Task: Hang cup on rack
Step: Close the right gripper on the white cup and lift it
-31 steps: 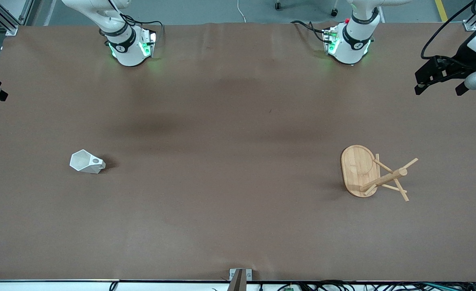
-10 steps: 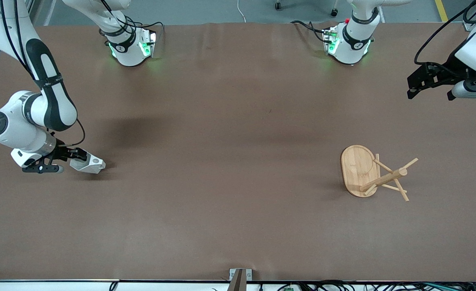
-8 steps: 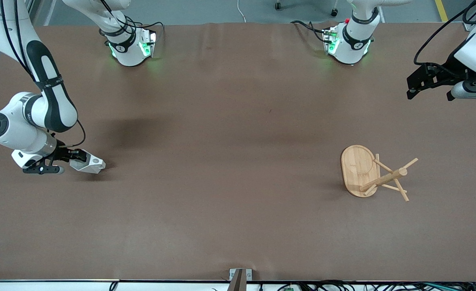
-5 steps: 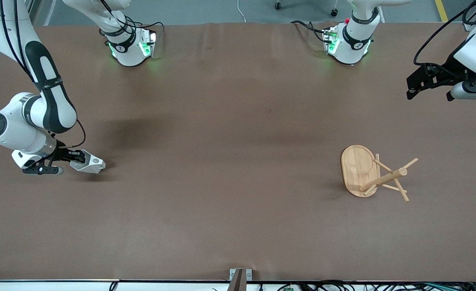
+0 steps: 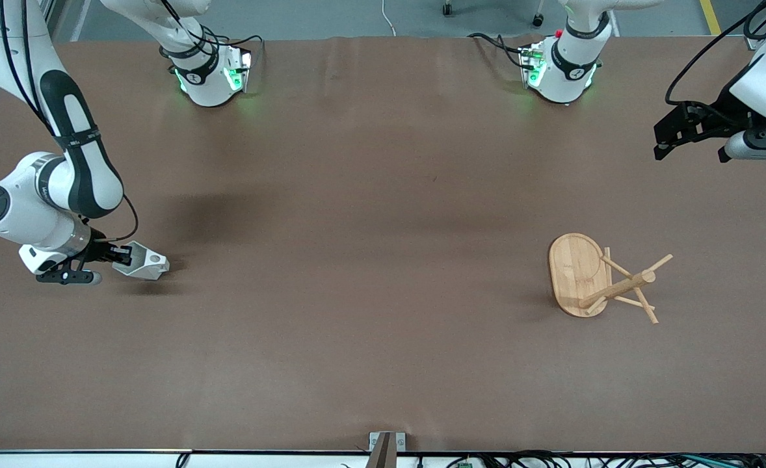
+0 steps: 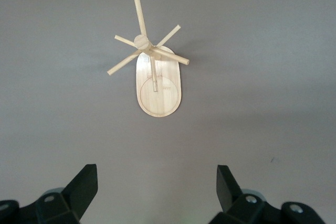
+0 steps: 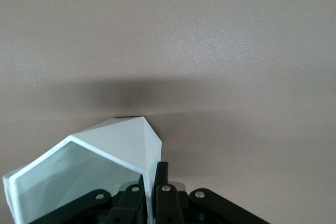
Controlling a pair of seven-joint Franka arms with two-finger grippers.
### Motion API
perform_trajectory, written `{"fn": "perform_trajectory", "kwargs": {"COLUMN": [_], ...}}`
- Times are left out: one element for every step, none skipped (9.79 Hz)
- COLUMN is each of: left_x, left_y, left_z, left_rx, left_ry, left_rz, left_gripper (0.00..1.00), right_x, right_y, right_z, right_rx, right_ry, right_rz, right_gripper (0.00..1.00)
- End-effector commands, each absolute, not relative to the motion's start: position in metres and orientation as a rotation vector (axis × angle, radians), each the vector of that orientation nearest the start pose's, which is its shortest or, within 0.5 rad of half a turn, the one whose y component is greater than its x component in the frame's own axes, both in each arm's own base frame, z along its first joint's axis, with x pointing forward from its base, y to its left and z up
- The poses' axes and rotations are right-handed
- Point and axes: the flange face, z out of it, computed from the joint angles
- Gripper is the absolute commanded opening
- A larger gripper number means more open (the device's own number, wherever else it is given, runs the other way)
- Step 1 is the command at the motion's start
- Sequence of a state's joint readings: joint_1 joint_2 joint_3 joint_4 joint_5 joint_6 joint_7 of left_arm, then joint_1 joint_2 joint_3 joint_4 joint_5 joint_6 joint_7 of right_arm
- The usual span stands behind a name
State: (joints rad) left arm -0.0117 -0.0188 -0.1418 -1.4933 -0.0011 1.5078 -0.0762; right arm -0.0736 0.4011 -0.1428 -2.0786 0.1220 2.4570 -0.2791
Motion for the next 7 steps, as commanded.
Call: {"fn": "perform_trajectory", "kwargs": {"left_x": [0.536,0.53,0.527,0.521,0.518,0.512,0.503], "left_y": [-0.115,-0.14,-0.163,-0.194,-0.221,-0.256,-0.284], "left_z": [0.653,0.654,0.652,0.656,0.649,0.639,0.638], "left_rx": [-3.168,-3.167,-3.204,-3.214,-3.211,-3.206,-3.206], "left_ry": [0.22,0.287,0.354,0.436,0.515,0.641,0.732], "left_rz": [0.01,0.008,0.016,0.005,0.025,0.032,0.003], "left_gripper": [1.0,1.0,1.0,1.0,1.0,1.0,1.0], "right_x": [0.58,0.592,0.606,0.617,0.627,0.634,0.632], "right_y": [-0.118,-0.108,-0.091,-0.074,-0.051,-0.006,0.027], "right_z": [0.274,0.305,0.336,0.366,0.391,0.413,0.419], "right_rx": [-3.084,-3.064,-3.022,-2.998,-2.991,-2.961,-2.867], "right_ry": [-0.027,-0.062,-0.103,-0.148,-0.171,-0.133,-0.058], "right_rz": [0.034,0.071,0.177,0.197,0.172,0.157,0.178], "right_gripper": [0.0,0.0,0.0,0.0,0.01,0.01,0.0]}}
